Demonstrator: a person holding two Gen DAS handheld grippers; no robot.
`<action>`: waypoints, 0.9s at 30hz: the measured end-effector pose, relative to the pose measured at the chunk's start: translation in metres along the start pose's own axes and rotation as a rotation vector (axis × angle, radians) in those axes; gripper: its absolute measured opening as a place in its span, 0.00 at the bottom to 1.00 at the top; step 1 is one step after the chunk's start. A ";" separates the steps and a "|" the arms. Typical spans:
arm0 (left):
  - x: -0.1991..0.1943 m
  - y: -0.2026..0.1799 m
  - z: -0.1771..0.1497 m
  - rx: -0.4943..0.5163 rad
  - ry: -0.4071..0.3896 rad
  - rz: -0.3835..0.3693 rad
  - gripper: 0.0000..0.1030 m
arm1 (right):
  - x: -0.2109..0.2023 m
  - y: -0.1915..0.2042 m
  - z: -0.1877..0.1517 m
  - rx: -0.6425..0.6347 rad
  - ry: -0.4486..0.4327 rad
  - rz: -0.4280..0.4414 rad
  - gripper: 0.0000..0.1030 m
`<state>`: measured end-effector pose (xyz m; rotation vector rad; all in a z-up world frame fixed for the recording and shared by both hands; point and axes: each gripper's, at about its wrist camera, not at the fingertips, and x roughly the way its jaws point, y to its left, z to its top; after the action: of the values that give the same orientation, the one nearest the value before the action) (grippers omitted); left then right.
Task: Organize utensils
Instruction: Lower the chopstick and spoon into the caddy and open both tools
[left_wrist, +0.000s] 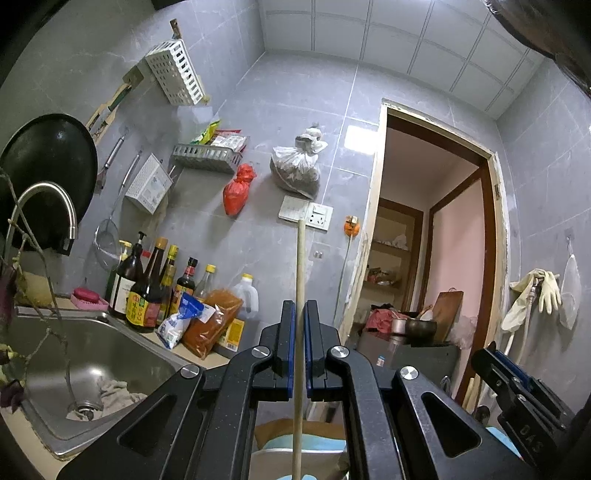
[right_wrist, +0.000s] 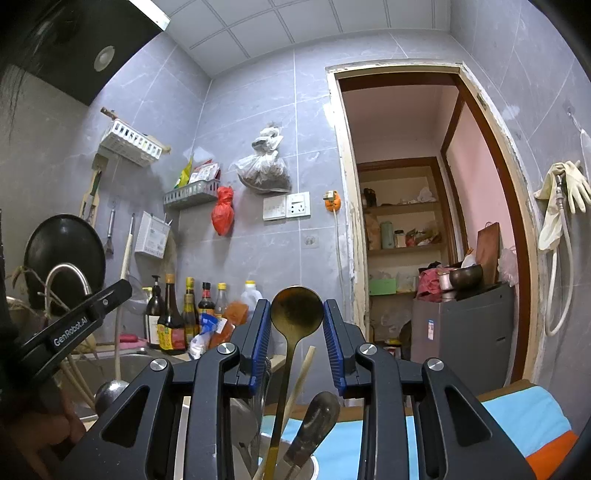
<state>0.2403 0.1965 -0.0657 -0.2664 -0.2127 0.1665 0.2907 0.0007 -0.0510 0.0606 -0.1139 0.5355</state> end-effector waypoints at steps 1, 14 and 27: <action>0.000 0.001 0.001 -0.005 0.012 -0.004 0.02 | 0.000 0.000 0.000 0.003 0.004 0.001 0.26; -0.002 0.000 0.008 -0.047 0.157 -0.043 0.03 | -0.004 -0.003 0.004 0.031 0.056 0.012 0.32; -0.006 -0.007 0.018 -0.066 0.280 -0.081 0.39 | -0.015 -0.013 0.022 0.071 0.094 -0.017 0.43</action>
<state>0.2310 0.1928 -0.0475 -0.3425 0.0492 0.0409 0.2820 -0.0198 -0.0314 0.1058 -0.0026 0.5249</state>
